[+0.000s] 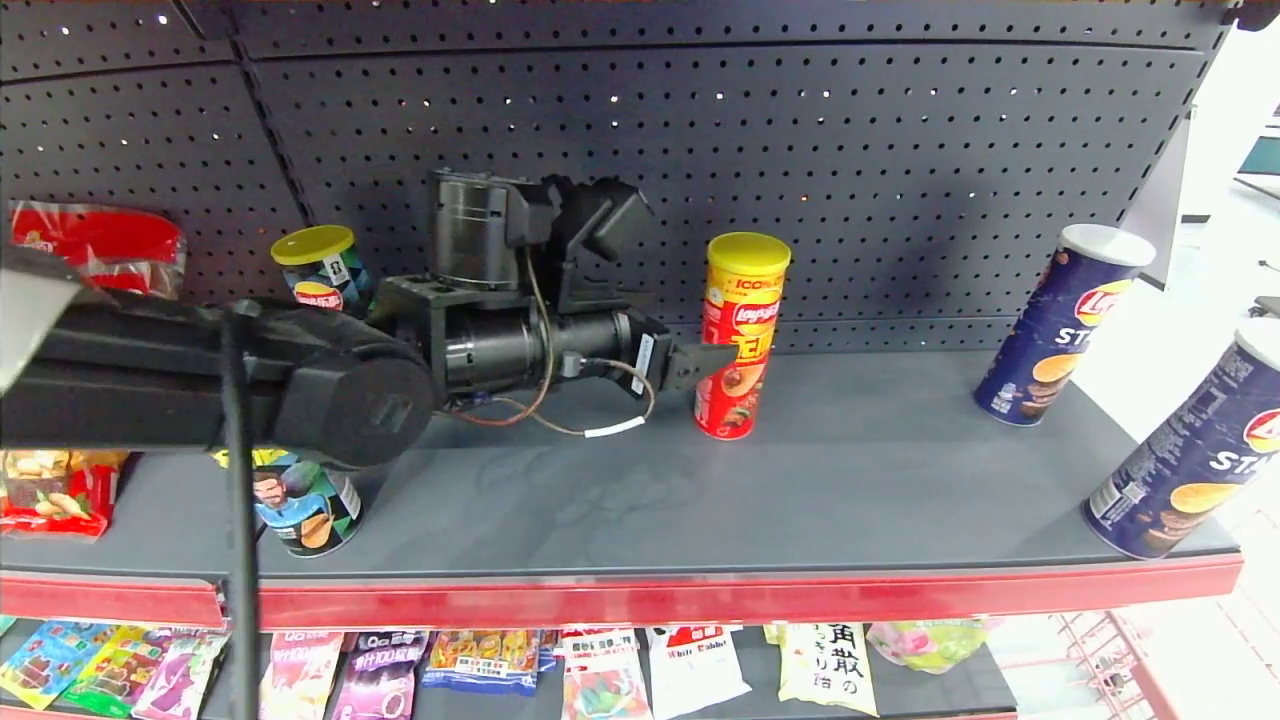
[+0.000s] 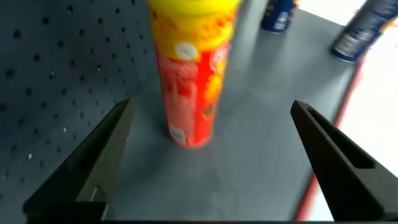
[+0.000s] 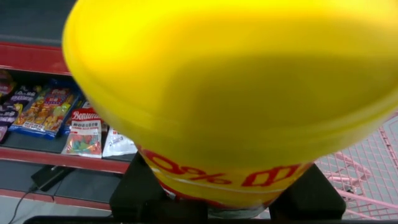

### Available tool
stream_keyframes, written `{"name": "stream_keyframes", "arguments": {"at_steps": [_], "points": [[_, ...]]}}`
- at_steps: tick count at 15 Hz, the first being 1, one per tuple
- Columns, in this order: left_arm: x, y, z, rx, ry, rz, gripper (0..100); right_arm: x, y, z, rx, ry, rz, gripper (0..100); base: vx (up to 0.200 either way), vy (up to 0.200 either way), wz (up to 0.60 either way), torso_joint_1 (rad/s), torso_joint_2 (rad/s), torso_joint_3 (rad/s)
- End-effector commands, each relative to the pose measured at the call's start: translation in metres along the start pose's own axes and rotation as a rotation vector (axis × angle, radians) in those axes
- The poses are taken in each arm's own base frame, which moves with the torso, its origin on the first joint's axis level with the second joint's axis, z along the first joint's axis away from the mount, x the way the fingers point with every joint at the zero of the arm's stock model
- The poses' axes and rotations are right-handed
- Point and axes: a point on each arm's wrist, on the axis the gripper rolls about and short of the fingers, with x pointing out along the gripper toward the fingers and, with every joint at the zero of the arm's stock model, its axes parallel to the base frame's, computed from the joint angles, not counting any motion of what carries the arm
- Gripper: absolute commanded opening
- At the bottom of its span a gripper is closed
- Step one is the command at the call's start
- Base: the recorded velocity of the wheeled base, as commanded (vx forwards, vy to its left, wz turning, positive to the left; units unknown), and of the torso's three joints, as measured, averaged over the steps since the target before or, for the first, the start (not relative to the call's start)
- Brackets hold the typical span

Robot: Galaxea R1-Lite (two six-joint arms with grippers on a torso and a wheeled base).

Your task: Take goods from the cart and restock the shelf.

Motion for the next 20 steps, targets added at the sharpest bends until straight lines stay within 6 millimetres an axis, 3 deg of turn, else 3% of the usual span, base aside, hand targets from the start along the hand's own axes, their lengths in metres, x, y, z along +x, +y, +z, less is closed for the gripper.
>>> {"name": "stream_keyframes", "arguments": {"at_steps": [1, 5, 14, 20], "points": [[0.026, 0.006, -0.011, -0.004, 0.014, -0.003, 100, 0.0, 0.0, 0.0, 0.002, 0.001, 0.0, 0, 0.0, 0.0, 0.0, 0.0, 0.0, 0.0], [0.053, 0.01, -0.005, 0.01, -0.03, -0.003, 100, 0.0, 0.0, 0.0, 0.002, 0.001, 0.0, 0, 0.0, 0.0, 0.0, 0.0, 0.0, 0.0], [0.081, 0.019, -0.002, 0.023, -0.076, 0.028, 100, 0.0, 0.0, 0.0, 0.004, 0.002, 0.0, 0, 0.0, 0.0, 0.0, 0.0, 0.0, 0.0], [0.087, 0.018, -0.001, 0.022, -0.068, 0.019, 100, 0.0, 0.0, 0.0, 0.004, 0.002, 0.0, 0, 0.0, 0.0, 0.0, 0.0, 0.0, 0.0]]}}
